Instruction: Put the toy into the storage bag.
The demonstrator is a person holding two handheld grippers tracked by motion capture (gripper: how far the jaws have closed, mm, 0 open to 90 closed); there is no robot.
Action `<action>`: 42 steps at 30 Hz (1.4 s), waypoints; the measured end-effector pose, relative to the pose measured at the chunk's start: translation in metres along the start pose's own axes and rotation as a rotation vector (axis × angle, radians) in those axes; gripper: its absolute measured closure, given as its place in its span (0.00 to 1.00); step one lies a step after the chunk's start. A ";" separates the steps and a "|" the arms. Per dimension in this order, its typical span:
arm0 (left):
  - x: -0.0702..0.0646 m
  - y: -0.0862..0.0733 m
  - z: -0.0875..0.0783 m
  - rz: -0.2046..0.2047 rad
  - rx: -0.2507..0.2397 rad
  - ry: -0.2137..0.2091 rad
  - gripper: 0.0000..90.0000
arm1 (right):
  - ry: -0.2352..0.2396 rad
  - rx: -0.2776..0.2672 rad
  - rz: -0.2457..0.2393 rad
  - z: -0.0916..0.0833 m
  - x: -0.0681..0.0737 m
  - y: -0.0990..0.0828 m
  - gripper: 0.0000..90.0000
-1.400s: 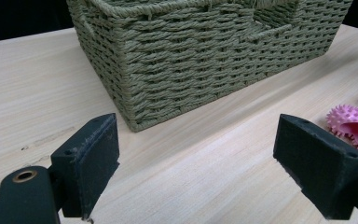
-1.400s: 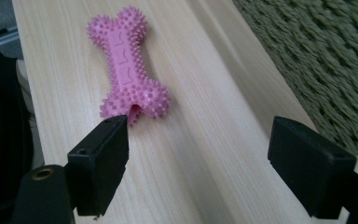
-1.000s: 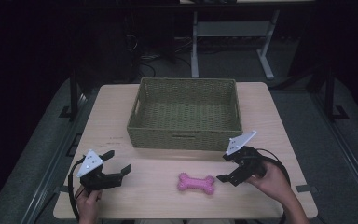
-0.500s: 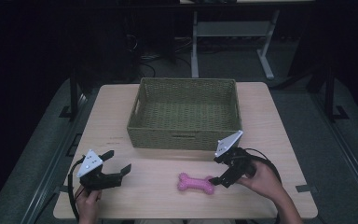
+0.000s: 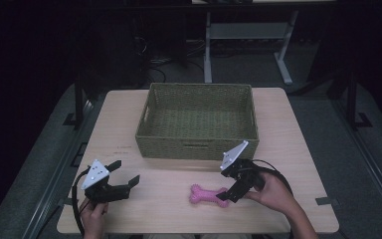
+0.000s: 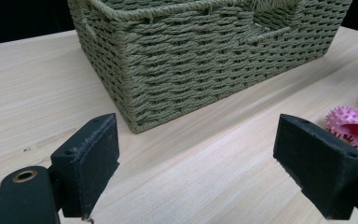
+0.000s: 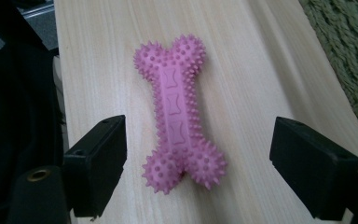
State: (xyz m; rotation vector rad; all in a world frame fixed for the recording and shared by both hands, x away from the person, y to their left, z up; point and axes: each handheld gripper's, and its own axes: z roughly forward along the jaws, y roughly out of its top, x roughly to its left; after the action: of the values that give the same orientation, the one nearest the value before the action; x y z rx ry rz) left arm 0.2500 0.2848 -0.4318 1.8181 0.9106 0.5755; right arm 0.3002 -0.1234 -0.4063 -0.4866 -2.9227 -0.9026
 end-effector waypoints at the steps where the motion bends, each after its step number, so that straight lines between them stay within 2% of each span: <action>1: 0.000 0.000 0.000 -0.001 0.000 -0.001 0.15 | 0.003 0.003 0.002 0.001 0.001 0.001 0.20; 7: 0.000 0.000 0.000 0.001 0.001 -0.001 0.15 | 0.008 0.017 -0.023 0.006 0.005 0.005 0.20; 10: 0.000 0.000 0.000 -0.001 -0.001 -0.001 0.15 | 0.010 0.024 -0.020 0.009 0.006 0.008 0.21; 23: 0.000 0.000 0.000 0.002 -0.001 -0.001 0.15 | 0.014 0.071 -0.064 0.028 0.011 0.018 0.24; 32: 0.000 0.000 0.000 0.000 -0.002 -0.002 0.15 | 0.002 0.094 -0.097 0.036 0.013 0.021 0.34; 42: 0.000 0.000 0.000 -0.003 -0.002 -0.003 0.15 | 0.008 0.120 -0.103 0.045 0.015 0.019 0.43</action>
State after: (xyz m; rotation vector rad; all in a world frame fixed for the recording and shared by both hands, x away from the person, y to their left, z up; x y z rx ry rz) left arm 0.2500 0.2850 -0.4317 1.8145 0.9106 0.5718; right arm 0.2941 -0.0796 -0.4312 -0.3274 -2.9956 -0.7310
